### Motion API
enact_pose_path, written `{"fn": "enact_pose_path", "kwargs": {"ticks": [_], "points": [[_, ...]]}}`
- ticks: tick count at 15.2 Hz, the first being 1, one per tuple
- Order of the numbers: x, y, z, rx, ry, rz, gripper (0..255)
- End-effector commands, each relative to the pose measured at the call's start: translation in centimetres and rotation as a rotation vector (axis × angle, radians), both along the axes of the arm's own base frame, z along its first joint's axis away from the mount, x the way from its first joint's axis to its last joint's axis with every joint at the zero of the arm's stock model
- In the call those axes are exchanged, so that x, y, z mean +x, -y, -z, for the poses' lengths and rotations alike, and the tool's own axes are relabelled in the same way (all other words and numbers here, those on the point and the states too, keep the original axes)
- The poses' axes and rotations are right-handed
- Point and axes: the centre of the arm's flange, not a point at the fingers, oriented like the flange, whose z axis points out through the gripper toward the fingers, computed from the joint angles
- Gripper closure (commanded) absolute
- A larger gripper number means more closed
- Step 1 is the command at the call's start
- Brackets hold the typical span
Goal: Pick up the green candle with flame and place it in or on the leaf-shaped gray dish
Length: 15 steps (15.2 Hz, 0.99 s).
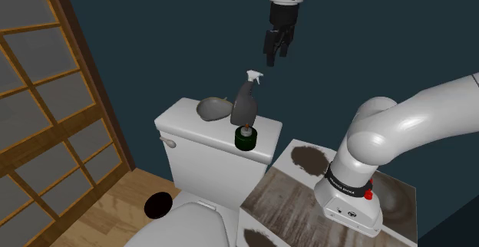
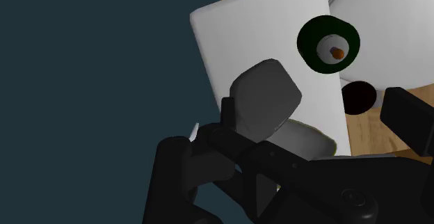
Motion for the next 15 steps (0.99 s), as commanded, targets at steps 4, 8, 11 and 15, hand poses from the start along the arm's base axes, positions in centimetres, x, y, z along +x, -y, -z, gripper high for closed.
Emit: {"fn": "enact_pose_path", "kwargs": {"ticks": [4, 8, 11, 15], "points": [[0.1, -1.2, 3.7, 0.010, -0.002, 0.003, 0], [0.2, -3.0, 8.6, 0.022, -0.004, 0.007, 0], [0.2, -4.3, 12.3, 0.032, -0.005, 0.010, 0], [0.3, -6.1, 17.1, 0.044, -0.008, 0.014, 0]]}}
